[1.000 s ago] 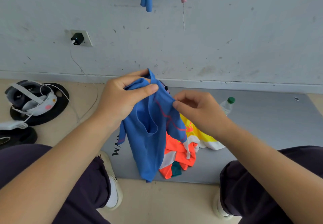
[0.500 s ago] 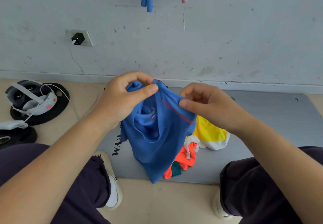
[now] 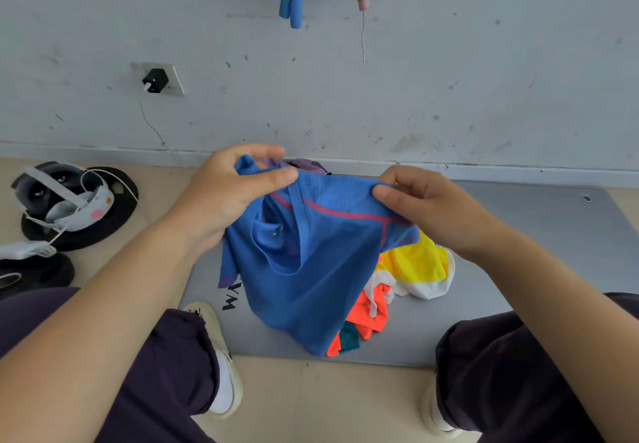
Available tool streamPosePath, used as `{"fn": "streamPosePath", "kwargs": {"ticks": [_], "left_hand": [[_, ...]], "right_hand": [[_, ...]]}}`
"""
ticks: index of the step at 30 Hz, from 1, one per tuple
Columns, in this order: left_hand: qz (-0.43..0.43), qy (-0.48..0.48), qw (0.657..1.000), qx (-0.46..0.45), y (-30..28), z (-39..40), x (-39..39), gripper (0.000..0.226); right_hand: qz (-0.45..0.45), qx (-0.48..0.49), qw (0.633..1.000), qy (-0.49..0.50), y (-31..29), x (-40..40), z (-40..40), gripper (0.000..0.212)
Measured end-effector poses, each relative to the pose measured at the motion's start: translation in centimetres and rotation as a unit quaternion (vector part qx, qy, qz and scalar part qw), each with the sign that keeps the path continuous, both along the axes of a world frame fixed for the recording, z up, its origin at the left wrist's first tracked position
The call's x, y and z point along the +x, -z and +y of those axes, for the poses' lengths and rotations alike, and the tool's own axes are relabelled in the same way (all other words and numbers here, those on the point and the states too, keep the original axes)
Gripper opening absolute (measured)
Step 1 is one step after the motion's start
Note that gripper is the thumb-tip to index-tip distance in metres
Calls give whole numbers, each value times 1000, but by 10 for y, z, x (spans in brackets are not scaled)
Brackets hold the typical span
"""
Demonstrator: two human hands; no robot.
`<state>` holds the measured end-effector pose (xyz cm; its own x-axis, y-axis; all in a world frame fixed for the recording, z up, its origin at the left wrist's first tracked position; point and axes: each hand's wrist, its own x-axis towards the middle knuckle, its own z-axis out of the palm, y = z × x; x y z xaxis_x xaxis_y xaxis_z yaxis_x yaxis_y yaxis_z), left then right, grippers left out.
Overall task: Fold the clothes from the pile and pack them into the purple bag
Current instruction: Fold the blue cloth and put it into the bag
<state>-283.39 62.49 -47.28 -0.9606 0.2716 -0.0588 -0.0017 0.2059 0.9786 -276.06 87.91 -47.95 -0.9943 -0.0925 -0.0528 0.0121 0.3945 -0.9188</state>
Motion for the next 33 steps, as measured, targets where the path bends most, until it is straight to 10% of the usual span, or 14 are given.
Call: {"fn": "streamPosePath", "kwargs": {"ticks": [20, 33], "left_hand": [[15, 25, 999, 31, -6, 4, 12, 9], [120, 160, 977, -69, -7, 14, 24, 14]], "right_hand": [[-4, 132, 991, 23, 6, -5, 6, 20], [63, -31, 997, -45, 3, 8, -32, 13]]}}
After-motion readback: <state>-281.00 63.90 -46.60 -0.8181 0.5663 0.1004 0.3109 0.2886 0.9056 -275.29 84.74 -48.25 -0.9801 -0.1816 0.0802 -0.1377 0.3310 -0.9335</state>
